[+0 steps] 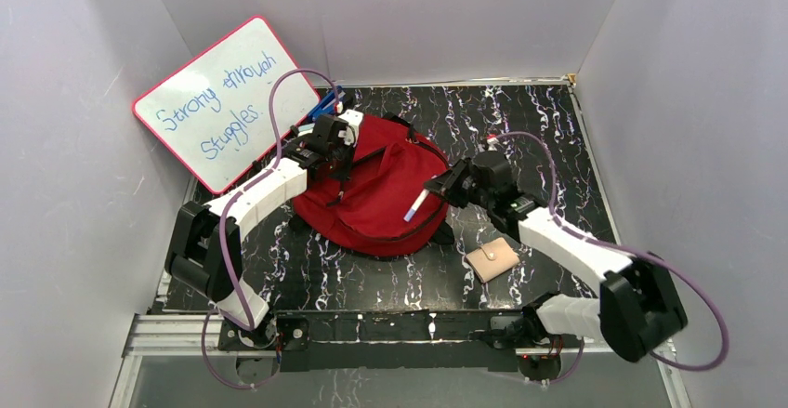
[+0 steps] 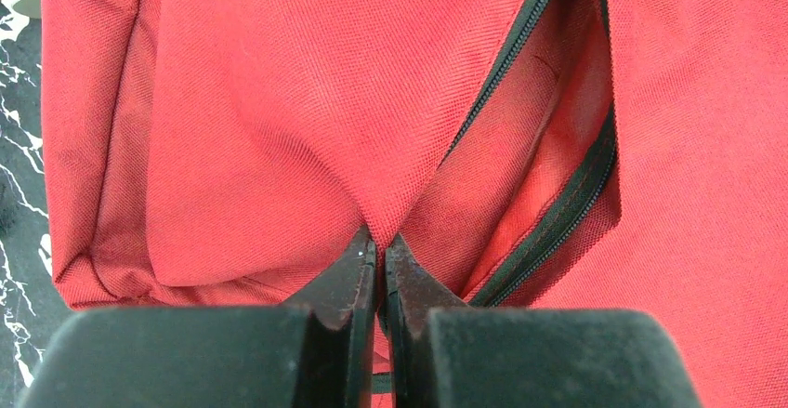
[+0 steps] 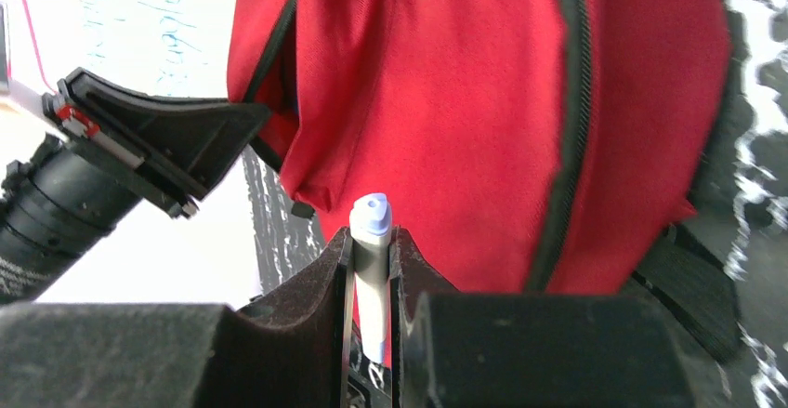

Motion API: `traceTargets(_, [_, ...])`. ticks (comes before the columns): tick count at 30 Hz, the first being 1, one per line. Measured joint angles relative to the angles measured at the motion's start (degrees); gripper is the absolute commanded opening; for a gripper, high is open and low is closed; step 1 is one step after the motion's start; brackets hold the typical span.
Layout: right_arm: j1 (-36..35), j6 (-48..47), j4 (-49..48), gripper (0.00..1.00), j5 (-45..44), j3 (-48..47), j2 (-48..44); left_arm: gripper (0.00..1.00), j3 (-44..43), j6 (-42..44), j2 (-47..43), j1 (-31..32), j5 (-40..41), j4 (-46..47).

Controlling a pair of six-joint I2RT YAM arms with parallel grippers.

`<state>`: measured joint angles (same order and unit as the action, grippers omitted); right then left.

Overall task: Pack the student bag
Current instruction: Place the stationery in the student bag.

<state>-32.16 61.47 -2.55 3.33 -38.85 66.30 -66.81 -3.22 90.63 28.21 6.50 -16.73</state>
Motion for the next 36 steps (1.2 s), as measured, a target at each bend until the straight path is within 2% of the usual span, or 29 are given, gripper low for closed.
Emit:
traceTargets(8, [-3.1,2.7,-10.2,0.0,0.8,-10.3,17.0,0.0,0.0,-0.8,0.0,0.0,-0.3,0.0])
traceTargets(17, [-9.4,3.9,-22.6,0.0,-10.6,-16.7,27.3,0.0,0.0,-1.9,-0.1,0.0,-2.0,0.0])
traceTargets(27, [-11.0,3.6,-26.2,0.0,-19.3,-20.4,37.2,0.0,-0.1,-2.7,-1.1,0.0,-2.0,-0.7])
traceTargets(36, [-12.2,2.2,-26.8,0.0,-20.4,-22.2,38.8,0.0,-0.8,-3.1,-2.0,0.0,-2.0,-1.6])
